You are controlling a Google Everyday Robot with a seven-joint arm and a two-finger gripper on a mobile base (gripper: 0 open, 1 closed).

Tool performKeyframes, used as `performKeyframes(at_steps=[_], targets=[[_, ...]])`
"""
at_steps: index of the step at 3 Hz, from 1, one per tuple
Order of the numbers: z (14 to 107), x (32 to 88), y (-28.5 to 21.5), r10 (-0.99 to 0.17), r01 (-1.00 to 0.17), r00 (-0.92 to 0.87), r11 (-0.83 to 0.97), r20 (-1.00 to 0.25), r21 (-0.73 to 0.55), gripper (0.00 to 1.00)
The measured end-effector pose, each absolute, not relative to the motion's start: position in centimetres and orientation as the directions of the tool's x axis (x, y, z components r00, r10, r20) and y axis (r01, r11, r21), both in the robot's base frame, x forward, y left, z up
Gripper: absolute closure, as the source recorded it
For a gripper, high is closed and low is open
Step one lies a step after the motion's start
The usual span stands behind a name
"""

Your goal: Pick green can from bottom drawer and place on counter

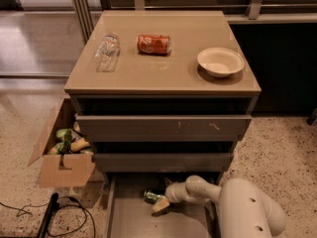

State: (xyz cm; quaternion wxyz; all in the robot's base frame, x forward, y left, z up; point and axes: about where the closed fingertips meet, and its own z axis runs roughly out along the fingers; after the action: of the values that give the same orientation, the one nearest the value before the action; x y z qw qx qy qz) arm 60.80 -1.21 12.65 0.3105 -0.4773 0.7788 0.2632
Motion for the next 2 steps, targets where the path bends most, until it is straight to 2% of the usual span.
performKeyframes(at_steps=[1, 2], targets=[[12.62, 60.79, -1.20, -0.581, -0.907, -0.351, 0.405, -0.735, 0.113, 0.19], [12.62, 60.79, -1.19, -0.581, -0.907, -0.351, 0.405, -0.735, 0.113, 0.42]])
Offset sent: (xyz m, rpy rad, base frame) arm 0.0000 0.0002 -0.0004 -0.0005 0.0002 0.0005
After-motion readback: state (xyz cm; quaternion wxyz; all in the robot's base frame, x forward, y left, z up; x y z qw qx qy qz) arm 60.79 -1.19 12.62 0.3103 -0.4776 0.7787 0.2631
